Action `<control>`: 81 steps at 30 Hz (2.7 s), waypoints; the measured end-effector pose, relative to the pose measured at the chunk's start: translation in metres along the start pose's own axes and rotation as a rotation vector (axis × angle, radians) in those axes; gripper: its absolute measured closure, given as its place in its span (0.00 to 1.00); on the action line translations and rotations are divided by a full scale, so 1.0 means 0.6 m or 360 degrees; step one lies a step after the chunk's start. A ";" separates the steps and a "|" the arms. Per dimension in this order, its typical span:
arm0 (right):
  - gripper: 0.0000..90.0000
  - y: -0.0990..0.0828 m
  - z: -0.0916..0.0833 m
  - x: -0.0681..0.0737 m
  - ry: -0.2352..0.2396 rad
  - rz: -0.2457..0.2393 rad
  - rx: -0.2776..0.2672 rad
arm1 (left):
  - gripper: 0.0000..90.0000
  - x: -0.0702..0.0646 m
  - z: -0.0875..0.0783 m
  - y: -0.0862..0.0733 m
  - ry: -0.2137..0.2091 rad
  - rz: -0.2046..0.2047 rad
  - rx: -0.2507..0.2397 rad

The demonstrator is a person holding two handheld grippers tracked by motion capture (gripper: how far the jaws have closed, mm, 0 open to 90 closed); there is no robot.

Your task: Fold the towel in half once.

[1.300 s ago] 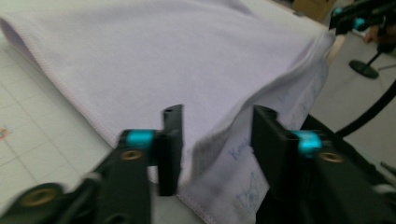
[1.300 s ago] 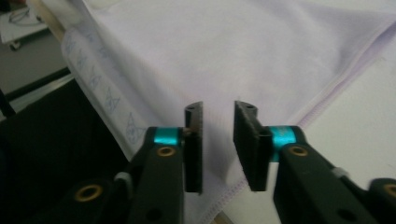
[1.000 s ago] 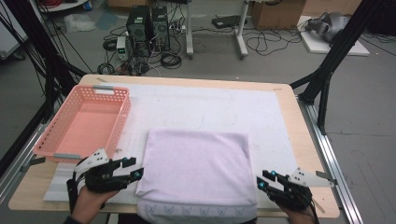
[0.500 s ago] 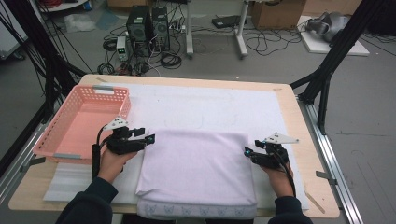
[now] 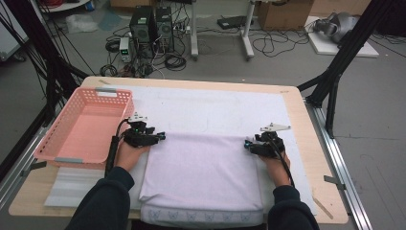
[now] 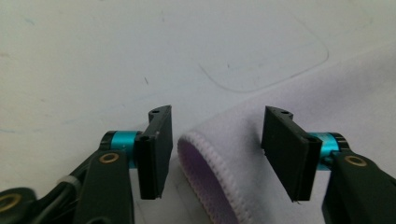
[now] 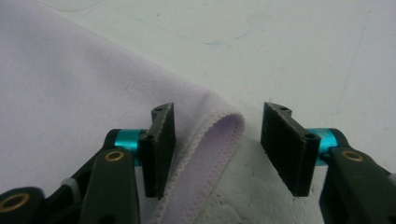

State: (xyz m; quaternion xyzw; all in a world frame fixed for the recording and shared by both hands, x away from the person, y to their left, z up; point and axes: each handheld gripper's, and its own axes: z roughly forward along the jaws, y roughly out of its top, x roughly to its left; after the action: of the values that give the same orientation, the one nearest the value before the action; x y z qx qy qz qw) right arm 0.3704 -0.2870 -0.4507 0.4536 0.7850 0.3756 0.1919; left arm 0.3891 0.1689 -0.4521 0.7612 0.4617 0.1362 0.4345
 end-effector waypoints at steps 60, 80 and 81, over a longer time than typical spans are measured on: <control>0.62 0.043 -0.043 0.033 0.0030 -0.0094 -0.0072 | 0.56 -0.042 -0.058 0.003 -0.0147 0.0083 -0.0203; 0.76 -0.095 -0.134 0.107 0.0172 -0.0217 0.0020 | 0.59 -0.099 -0.131 -0.113 -0.0325 0.0188 -0.0085; 0.80 -0.100 -0.140 0.108 0.0190 -0.0212 0.0013 | 0.59 -0.101 -0.134 -0.116 -0.0337 0.0192 -0.0084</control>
State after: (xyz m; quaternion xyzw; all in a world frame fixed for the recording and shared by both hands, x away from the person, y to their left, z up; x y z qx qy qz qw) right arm 0.2490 -0.2848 -0.4401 0.3781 0.8250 0.3853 0.1674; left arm 0.2670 0.1756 -0.4479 0.7860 0.3628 0.0931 0.4918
